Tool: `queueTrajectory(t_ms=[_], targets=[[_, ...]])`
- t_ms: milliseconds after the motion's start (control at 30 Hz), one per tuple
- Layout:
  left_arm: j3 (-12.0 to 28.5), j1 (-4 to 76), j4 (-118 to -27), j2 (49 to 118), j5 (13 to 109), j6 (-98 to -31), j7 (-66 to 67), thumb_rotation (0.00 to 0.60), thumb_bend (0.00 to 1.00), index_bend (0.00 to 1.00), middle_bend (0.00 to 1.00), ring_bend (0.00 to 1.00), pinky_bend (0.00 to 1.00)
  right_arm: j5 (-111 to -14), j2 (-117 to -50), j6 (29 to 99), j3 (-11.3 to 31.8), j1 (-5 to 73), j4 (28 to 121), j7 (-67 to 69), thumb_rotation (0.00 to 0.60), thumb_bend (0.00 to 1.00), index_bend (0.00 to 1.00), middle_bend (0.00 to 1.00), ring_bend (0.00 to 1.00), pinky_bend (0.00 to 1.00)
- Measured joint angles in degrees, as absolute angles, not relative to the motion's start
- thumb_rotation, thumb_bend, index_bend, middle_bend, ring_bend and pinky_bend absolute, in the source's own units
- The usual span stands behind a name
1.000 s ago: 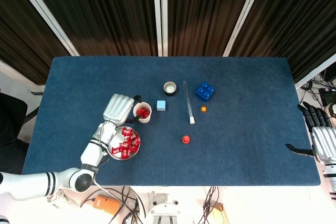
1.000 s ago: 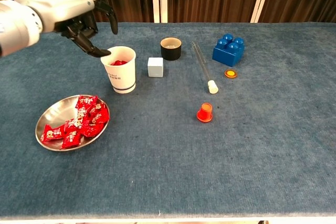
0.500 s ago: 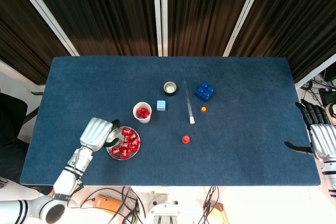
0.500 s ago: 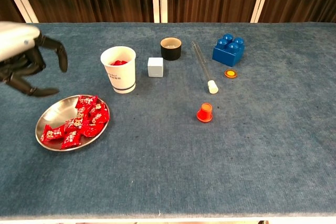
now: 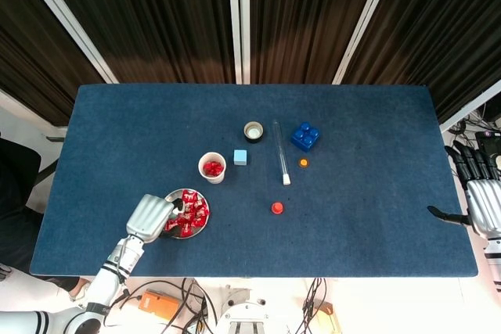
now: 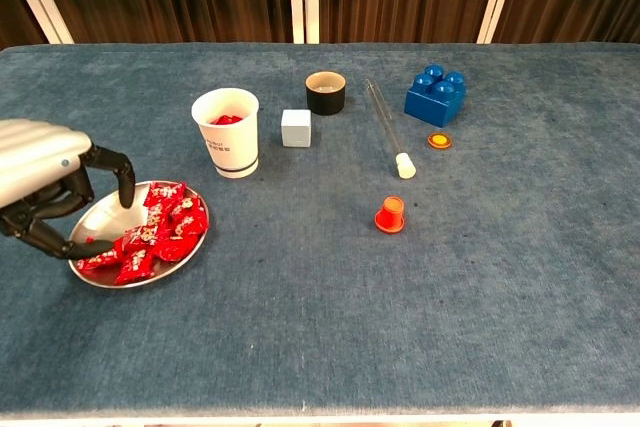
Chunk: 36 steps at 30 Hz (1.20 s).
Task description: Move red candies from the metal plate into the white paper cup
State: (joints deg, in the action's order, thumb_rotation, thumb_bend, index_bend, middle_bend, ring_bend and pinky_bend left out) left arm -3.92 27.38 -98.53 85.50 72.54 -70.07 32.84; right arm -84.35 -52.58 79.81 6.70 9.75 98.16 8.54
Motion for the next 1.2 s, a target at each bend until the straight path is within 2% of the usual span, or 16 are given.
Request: queueTrajectory(t_ms=[700,867,1067,1200], targets=[[-3.02,25.87,-96.34,87.09,67.8,-67.99,38.57,0.6,0.22,0.48,0.91,0.87,0.8,-84.19,-53.42,78.65,6.26,10.28,97.86,8.28,0.6,0.06,0.0,0.0,0.0,0.03],[-2.61,25.99,-95.49,87.52,67.77,-67.09,37.66,0.6,0.26,0.52,0.91,0.87,0.8,-84.07,-53.5,78.48,6.21,10.35,97.7,8.41,0.6,0.06,0.0,0.0,0.0,0.03],[-2.3,26.2,-94.7,87.68,68.04,-65.92,36.13,0.6,0.36,0.59,0.91,0.87,0.8,-83.88,-53.59,78.45,6.19,10.32,97.54,8.59,0.6,0.06,0.0,0.0,0.0,0.03],[-1.47,26.46,-95.37,86.96,69.27,-66.41,35.61,0.6,0.37,0.6,0.91,0.87,0.8,-83.93,-53.81,78.56,6.16,10.28,97.32,8.89,0.6,0.06,0.0,0.0,0.0,0.03]])
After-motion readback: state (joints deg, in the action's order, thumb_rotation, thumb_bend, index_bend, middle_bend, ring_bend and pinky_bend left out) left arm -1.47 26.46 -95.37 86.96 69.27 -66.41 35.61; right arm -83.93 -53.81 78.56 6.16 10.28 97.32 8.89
